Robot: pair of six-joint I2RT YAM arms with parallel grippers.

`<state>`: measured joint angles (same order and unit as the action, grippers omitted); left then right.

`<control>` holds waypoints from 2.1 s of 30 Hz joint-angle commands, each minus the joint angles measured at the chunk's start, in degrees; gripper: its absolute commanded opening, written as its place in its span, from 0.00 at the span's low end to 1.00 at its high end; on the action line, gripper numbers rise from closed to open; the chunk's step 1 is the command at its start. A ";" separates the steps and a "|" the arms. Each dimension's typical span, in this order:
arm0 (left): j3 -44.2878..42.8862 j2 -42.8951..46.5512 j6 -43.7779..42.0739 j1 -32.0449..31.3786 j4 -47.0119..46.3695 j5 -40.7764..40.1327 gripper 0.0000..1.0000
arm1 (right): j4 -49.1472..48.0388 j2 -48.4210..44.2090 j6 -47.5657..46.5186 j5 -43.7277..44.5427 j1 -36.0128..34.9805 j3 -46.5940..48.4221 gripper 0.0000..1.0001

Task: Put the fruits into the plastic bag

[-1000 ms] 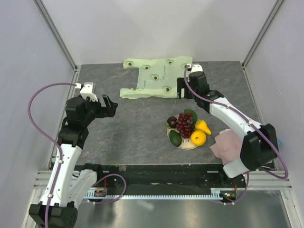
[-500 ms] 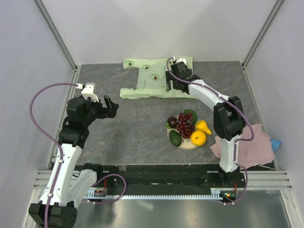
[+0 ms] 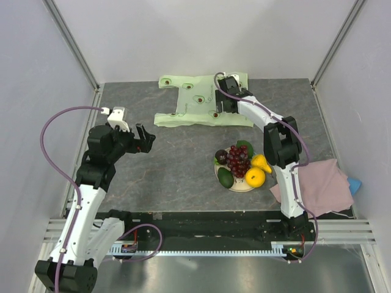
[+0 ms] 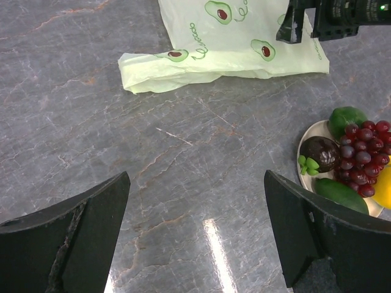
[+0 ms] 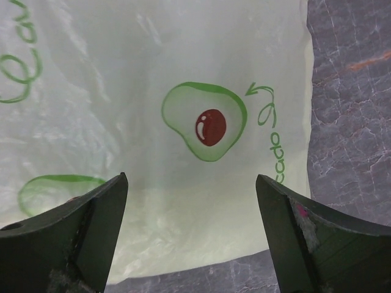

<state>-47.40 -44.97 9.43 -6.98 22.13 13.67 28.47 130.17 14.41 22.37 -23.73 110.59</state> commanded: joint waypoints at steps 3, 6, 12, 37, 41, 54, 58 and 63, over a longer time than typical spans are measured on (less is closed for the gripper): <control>0.29 0.41 -2.05 -1.63 -2.71 0.66 0.97 | 2.12 2.54 1.49 1.10 0.61 1.30 0.92; 0.29 0.50 -2.05 -2.33 -2.53 0.83 0.97 | 2.47 3.42 1.84 0.22 0.70 1.12 0.91; 0.37 0.50 -2.05 -3.12 -2.53 0.65 0.97 | 2.82 3.95 3.34 -2.50 1.31 -0.80 0.76; 5.11 0.32 13.41 -3.74 -10.26 3.12 0.99 | -5.88 -11.25 -2.99 -26.58 1.31 -19.97 0.00; 10.03 0.24 18.68 -2.95 -17.45 2.77 0.99 | -8.25 -15.72 -1.24 -32.12 1.31 -21.72 0.00; 21.80 0.06 34.06 8.57 -30.56 6.09 0.99 | -15.54 -28.74 3.25 -42.32 1.75 -29.63 0.00; 28.21 -2.13 41.09 9.00 -40.47 9.88 0.99 | -18.44 -30.94 5.01 -44.69 2.37 -33.24 0.00; 31.22 -6.96 43.22 9.44 -47.44 15.15 0.98 | -20.11 -32.78 6.41 -47.50 2.54 -36.31 0.00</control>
<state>-17.21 -49.32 47.11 2.02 -14.31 22.96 12.27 100.47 18.83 -21.10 -21.47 76.23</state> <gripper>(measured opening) 0.988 0.009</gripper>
